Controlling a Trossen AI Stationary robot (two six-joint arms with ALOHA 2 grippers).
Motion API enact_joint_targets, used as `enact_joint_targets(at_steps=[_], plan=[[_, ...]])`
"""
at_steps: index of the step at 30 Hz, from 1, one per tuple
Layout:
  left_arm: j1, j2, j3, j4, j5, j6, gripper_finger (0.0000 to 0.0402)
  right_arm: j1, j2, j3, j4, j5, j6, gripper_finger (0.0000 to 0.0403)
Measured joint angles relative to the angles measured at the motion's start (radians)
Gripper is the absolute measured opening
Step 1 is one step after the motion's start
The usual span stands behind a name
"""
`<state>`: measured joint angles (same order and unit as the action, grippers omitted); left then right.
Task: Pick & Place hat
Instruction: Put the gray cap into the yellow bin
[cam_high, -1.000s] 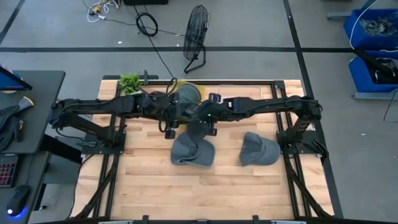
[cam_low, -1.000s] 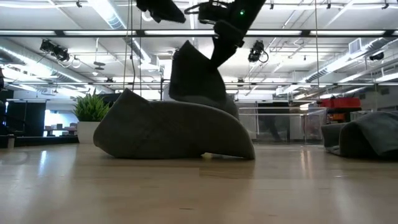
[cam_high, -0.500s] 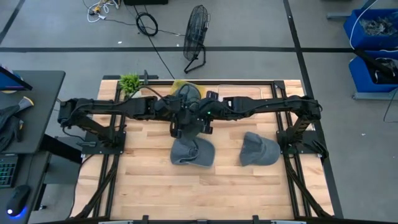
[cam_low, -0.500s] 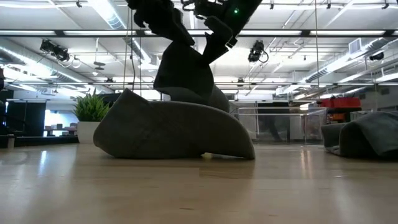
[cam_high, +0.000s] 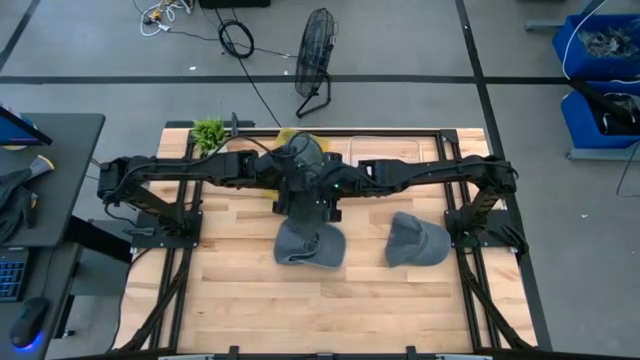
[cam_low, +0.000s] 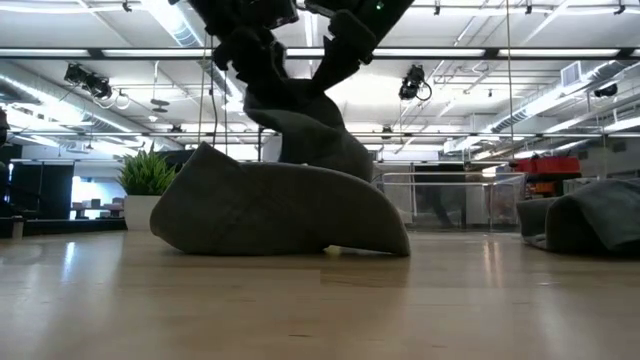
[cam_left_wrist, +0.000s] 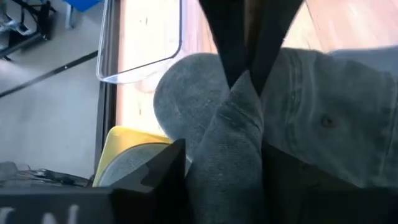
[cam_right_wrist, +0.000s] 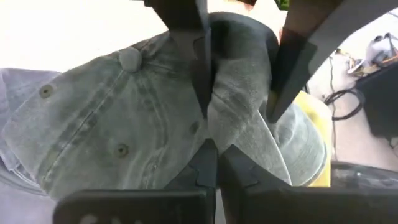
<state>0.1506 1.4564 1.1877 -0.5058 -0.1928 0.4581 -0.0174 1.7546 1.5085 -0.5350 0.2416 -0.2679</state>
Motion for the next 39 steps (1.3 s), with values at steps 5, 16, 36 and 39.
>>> enact_joint_targets(at_steps=[5,16,36,39], plan=[[0.002,-0.006,-0.001,0.006,-0.001,-0.039,0.0092,0.000,0.000,0.000,-0.006,0.042,0.024,0.0011],[-0.018,-0.007,-0.002,-0.169,-0.183,-0.339,0.0041,0.049,-0.017,0.002,-0.114,0.296,-0.006,0.0087],[-0.034,-0.200,-0.001,-0.235,-0.661,-0.421,0.0044,0.173,-0.059,0.002,-0.365,0.509,0.261,0.0122],[0.022,-0.209,0.000,-0.241,-0.693,-0.426,0.0043,0.172,-0.059,0.002,-0.364,0.509,0.260,0.0118]])
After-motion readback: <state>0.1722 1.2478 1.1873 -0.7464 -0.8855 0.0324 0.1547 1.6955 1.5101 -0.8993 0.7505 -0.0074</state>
